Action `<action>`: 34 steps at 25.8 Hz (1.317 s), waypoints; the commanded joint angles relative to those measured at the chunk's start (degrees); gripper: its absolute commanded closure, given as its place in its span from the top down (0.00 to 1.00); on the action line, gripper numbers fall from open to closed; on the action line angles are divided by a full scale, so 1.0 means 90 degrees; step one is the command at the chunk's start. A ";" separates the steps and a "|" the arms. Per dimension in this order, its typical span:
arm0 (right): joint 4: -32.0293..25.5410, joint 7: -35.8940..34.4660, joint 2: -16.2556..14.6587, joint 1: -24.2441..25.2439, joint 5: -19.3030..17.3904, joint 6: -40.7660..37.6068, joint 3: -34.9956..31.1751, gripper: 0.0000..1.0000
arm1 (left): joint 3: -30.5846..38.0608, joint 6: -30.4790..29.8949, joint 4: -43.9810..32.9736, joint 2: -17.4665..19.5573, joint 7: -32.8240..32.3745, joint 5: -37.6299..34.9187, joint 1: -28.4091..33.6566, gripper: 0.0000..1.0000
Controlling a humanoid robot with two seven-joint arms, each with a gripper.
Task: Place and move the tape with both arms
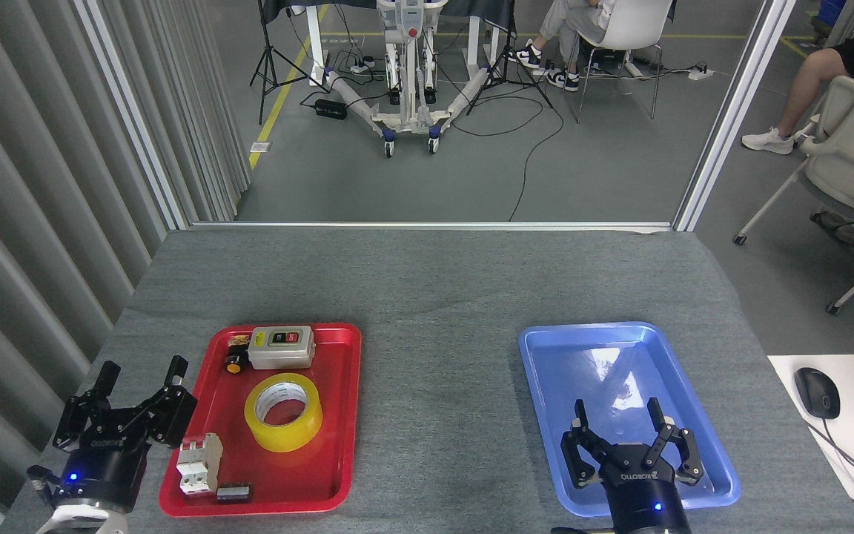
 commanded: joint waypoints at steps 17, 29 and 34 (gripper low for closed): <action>-0.0002 0.0015 0.0007 -0.0011 0.0019 -0.0016 0.0019 1.00 | 0.0005 0.0006 0.0266 -0.0075 -0.0036 -0.0006 -0.0247 1.00; 0.0007 0.0015 0.0017 -0.0001 0.0029 -0.0006 0.0019 1.00 | 0.0005 0.0006 0.0266 -0.0007 -0.0066 -0.0065 -0.0374 1.00; 0.0007 0.0015 0.0104 -0.0001 0.0058 0.0013 0.0019 1.00 | 0.0005 0.0006 0.0266 -0.0007 -0.0095 -0.0074 -0.0374 1.00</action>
